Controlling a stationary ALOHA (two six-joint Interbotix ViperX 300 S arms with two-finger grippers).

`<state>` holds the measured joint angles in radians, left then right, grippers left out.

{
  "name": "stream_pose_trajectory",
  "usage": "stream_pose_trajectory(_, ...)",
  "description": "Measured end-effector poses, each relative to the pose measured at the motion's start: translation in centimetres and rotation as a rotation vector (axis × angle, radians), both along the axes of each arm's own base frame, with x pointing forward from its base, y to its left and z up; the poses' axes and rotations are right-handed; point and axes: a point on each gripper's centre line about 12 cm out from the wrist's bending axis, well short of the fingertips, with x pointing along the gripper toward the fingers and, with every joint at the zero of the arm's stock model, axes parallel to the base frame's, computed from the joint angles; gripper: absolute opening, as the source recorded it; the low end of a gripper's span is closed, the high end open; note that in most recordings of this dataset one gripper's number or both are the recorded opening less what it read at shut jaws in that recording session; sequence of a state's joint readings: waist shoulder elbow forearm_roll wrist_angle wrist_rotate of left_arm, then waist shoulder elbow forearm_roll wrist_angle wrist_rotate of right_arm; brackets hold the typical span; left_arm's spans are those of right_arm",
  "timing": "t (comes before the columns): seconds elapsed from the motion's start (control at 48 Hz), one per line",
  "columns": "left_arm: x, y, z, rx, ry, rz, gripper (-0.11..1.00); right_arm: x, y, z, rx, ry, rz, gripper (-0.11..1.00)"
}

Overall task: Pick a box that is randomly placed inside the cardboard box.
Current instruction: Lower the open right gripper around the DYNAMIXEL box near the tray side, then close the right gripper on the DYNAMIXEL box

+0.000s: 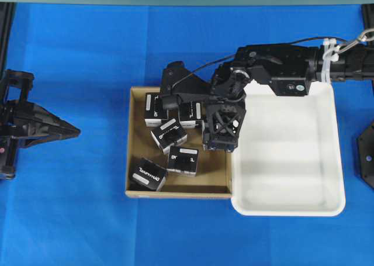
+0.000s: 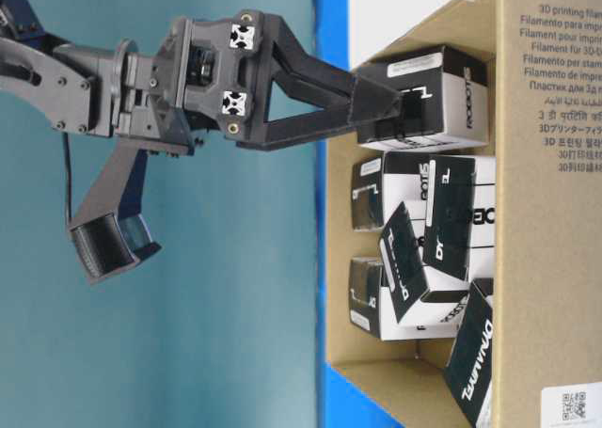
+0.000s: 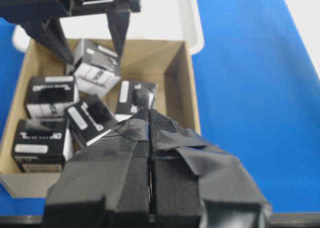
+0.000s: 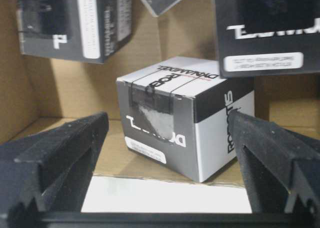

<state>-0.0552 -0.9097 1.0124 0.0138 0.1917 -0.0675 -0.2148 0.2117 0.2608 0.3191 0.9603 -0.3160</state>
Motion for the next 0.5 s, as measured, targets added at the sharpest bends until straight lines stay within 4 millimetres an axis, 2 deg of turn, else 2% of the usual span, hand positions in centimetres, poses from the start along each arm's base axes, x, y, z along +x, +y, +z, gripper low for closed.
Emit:
stream_pose_trajectory(0.271, 0.0, 0.0, 0.0, 0.0, 0.002, 0.0, -0.07, -0.4, 0.1, -0.5, -0.02, 0.0, 0.01, 1.0)
stream_pose_trajectory(0.417, 0.1, 0.0, -0.1, -0.001, 0.006, 0.002, -0.07, -1.1, 0.6, -2.8, -0.036, 0.012, -0.001, 1.0)
stream_pose_trajectory(0.5, 0.2, 0.0, -0.2, -0.001, 0.009, 0.0, -0.07, -1.3, 0.9, -3.4, -0.043, 0.0, -0.007, 1.0)
